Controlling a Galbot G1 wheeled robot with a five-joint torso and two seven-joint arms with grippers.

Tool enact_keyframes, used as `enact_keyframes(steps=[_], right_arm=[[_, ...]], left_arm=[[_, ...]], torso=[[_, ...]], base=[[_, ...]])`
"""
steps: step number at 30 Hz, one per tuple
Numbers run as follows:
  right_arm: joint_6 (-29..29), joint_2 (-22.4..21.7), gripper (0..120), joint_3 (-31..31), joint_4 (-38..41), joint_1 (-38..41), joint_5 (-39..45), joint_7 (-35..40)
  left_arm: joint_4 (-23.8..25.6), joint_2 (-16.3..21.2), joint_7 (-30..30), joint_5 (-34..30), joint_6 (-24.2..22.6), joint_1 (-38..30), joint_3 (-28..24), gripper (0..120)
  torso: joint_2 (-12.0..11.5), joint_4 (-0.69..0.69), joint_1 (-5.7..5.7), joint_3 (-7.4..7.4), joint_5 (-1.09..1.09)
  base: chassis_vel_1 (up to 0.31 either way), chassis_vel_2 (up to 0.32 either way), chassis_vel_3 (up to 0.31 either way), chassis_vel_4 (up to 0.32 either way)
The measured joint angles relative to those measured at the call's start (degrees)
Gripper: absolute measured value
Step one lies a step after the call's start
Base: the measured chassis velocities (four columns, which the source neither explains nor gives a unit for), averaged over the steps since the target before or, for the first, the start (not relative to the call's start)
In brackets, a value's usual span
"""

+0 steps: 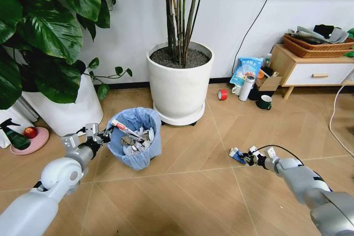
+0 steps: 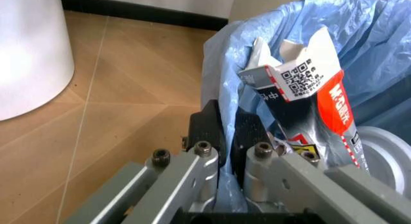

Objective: Pick up the trash bin and place the garbage on the floor into it.

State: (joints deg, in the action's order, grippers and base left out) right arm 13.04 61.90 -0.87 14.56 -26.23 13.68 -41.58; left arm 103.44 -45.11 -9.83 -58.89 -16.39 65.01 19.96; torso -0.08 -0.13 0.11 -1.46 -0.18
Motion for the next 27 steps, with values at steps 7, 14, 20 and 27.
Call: enact_keyframes(steps=[7, 14, 20, 27], right_arm=[[0.2, -1.4, 0, 0.1, 2.6, -1.0, 3.2, -1.3], [3.3, -4.5, 0, -0.1, 22.1, -5.3, 16.8, -2.5], [5.6, -4.4, 0, 4.1, 39.1, -5.5, 28.2, -1.4], [8.2, -1.0, 0, 14.1, 51.6, -1.5, 40.7, -1.1]], left_arm=[[-0.4, -0.3, -0.1, 0.0, 0.0, -0.1, -0.2, 0], [-0.4, -0.3, -0.1, 0.1, 0.0, 0.9, 0.7, 0], [-0.1, 0.3, -0.1, 0.1, -0.1, 1.4, 1.2, 0], [-0.2, 0.7, 0.0, -0.1, -0.1, 1.5, 1.4, 0]], torso=[[0.0, 0.0, 0.0, 0.0, 0.02], [0.0, -0.01, 0.0, 0.0, -0.03], [0.0, 0.01, 0.0, 0.0, -0.04], [0.0, 0.01, 0.0, 0.0, -0.03]], base=[[0.0, 0.0, 0.0, 0.0], [0.0, 0.0, 0.0, 0.0], [0.0, 0.0, 0.0, 0.0], [0.0, 0.0, 0.0, 0.0]])
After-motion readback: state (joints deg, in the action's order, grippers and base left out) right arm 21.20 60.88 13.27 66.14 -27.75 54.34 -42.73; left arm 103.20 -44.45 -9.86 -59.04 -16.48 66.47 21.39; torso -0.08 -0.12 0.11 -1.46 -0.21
